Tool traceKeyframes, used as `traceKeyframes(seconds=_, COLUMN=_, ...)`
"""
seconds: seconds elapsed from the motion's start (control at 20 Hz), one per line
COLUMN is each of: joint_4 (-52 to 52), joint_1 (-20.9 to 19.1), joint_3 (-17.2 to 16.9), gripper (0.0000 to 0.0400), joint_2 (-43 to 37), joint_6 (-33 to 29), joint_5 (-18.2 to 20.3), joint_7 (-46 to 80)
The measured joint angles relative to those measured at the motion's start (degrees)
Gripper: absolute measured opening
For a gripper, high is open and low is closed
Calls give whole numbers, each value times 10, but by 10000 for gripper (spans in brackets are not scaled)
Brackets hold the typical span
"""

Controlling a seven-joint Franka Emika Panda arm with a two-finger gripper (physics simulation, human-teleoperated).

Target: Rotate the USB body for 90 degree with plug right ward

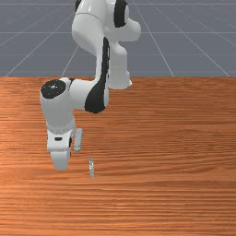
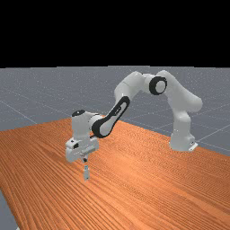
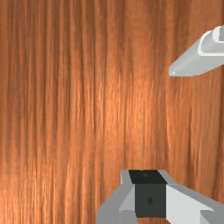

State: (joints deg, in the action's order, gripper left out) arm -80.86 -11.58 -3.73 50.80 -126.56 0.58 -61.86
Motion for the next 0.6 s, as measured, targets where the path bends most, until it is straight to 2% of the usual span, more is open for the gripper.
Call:
traceKeyframes(seconds=0.1, joint_4=20, joint_1=1, joint_3=0, gripper=0, joint_2=18, joint_6=7, joint_5=-1, joint_7=2)
traceKeyframes(seconds=0.4, joint_4=23, joint_1=0, joint_3=1, gripper=0, joint_2=50, joint_6=-26, joint_5=1, joint_7=2)
traceKeyframes(seconds=0.45, joint_4=2, joint_1=3, joint_3=0, gripper=0, joint_2=43, joint_6=-49, joint_5=7, joint_7=18)
traceKeyframes(seconds=0.6, joint_4=-10, joint_1=14, joint_3=0, gripper=0, joint_2=37, joint_6=-54, joint_5=8, joint_7=34)
